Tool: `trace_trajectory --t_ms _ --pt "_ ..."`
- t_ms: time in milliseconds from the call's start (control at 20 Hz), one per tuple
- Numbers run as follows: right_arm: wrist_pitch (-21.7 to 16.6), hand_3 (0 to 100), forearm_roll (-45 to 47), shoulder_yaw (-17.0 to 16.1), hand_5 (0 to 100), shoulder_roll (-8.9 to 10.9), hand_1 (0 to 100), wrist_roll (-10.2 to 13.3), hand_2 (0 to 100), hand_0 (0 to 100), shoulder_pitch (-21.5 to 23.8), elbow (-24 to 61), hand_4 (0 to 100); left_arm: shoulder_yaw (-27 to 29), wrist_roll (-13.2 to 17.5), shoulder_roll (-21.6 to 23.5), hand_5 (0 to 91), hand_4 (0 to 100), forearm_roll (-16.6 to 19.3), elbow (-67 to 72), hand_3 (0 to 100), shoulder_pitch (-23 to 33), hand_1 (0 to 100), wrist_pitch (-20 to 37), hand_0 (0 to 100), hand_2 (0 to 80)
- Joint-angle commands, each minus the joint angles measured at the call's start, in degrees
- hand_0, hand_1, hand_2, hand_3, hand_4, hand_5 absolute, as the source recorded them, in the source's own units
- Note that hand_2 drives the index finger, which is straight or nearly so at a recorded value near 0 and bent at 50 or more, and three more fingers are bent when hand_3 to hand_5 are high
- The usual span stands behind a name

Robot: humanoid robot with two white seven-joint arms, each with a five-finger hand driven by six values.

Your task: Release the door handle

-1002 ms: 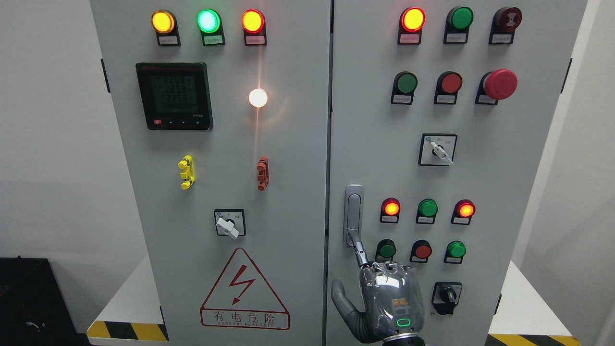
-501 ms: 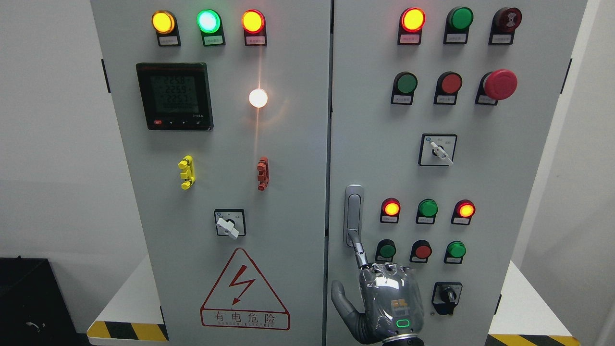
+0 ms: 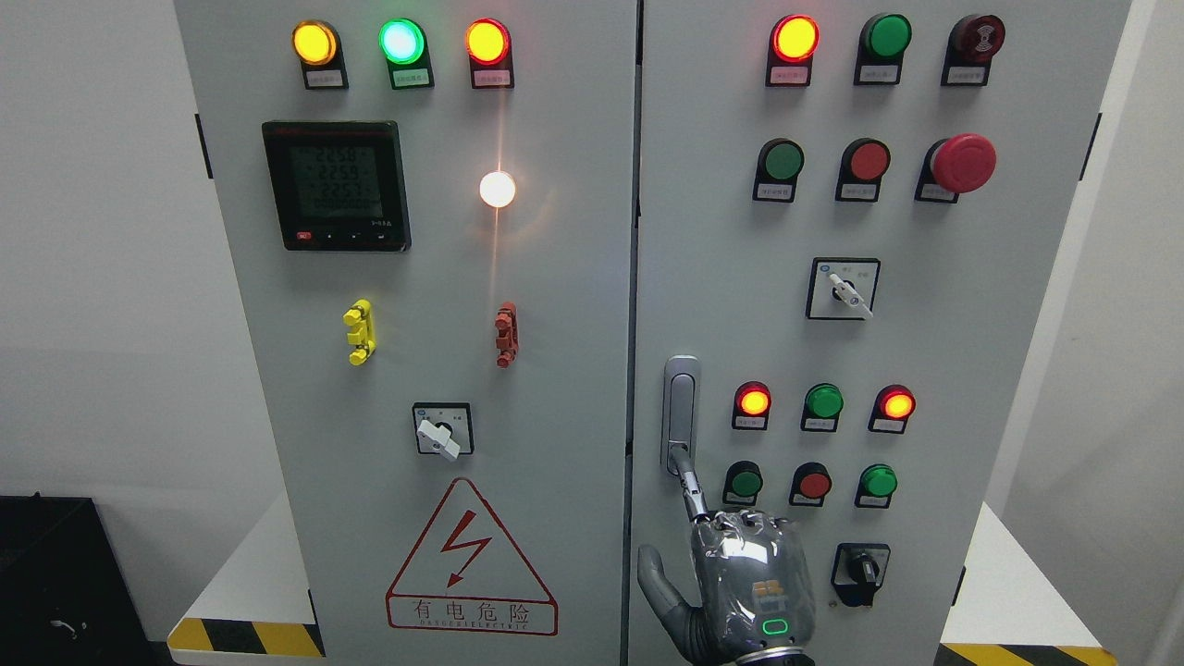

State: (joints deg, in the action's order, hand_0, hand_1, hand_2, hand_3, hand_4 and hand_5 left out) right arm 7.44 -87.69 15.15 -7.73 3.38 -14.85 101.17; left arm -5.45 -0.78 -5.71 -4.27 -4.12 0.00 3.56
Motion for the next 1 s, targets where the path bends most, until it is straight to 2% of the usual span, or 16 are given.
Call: trace_trajectory --t_ms 0,952 --pt "0.0 100 0.0 0.0 96 0.00 27 -0.1 13 54 0.2 -0.5 95 0.0 0.0 0.0 0.0 0 0.0 0.0 0 1.0 56 0.0 12 0.0" --pt "0.0 100 0.0 0.0 97 0.00 27 -0.1 13 54 0.6 -0.6 95 0.0 0.0 0.0 0.0 0 0.0 0.0 0 1.0 56 0.0 12 0.0"
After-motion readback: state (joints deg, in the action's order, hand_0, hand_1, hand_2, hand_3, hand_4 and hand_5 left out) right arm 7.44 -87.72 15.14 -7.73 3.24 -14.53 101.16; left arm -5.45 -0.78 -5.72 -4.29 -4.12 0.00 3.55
